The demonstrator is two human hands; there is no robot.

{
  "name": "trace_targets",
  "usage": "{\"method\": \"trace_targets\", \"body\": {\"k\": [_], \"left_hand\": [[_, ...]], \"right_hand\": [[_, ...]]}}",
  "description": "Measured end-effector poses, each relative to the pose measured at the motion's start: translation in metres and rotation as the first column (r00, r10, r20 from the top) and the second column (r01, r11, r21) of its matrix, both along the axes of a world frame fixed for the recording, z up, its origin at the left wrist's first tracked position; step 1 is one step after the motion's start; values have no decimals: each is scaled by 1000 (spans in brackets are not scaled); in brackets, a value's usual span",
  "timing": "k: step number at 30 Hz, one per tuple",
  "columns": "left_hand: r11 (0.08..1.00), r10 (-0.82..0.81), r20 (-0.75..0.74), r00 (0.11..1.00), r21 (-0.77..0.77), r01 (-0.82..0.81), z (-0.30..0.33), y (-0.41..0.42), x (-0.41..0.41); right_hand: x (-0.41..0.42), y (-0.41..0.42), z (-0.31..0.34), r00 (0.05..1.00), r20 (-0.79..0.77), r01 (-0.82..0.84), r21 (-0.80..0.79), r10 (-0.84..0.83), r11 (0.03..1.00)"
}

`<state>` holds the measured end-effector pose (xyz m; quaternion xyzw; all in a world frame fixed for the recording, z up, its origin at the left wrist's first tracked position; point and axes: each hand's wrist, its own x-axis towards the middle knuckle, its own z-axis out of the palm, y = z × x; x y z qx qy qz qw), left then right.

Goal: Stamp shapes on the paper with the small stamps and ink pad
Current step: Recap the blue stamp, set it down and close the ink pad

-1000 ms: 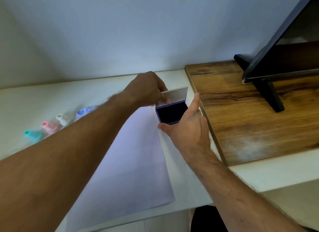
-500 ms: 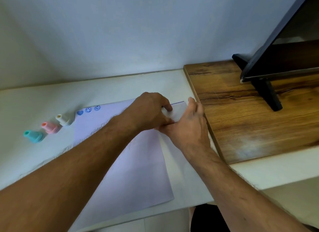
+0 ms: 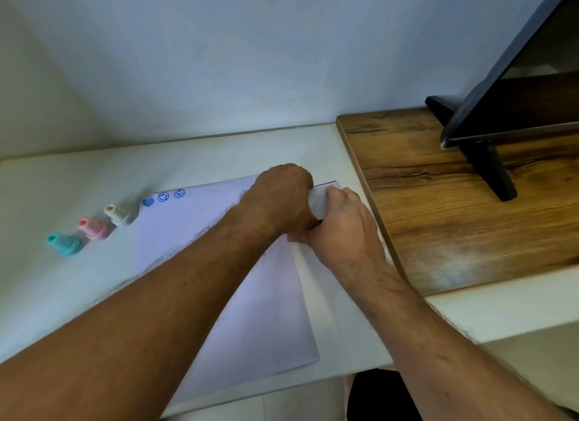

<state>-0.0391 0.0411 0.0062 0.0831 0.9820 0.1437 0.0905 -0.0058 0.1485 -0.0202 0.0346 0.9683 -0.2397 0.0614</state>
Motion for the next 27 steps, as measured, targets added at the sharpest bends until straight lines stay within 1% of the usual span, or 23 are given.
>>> {"method": "trace_targets", "body": {"k": [2, 4, 7, 9, 13, 17, 18, 21, 23, 27], "left_hand": [[1000, 1, 9, 1000, -5, -1, 1, 0, -3], [1000, -3, 26, 1000, -11, 3, 1, -1, -6], [1000, -8, 47, 999, -9, 8, 2, -4, -6], [1000, -8, 43, 999, -5, 8, 2, -6, -5], [999, 5, 54, 999, 40, -8, 0, -10, -4], [998, -1, 84, 996, 55, -3, -3, -10, -3], [998, -4, 84, 996, 61, -1, -3, -10, -3], [986, 27, 104, 994, 158, -43, -1, -18, -3], [979, 41, 115, 992, 195, -63, 1, -25, -4], [983, 31, 113, 993, 175, -51, 0, -28, -5]], "right_hand": [[-4, 5, 6, 998, 48, -41, 34, 39, 999], [-7, 14, 13, 997, 27, -71, 69, 70, 995], [-8, 20, 17, 999, -34, -4, 22, 4, 1000], [-7, 19, 16, 998, -56, 12, 14, -11, 1000], [-9, 20, 11, 999, -38, 7, 16, -6, 1000], [-16, 21, 9, 992, -8, 127, -82, -128, 988], [-16, 21, 8, 991, -7, 131, -87, -133, 987], [-16, 22, 6, 990, -43, 128, -88, -132, 988], [-18, 24, 6, 988, -48, 138, -104, -144, 985], [-19, 24, 4, 986, -62, 146, -111, -154, 983]]}}
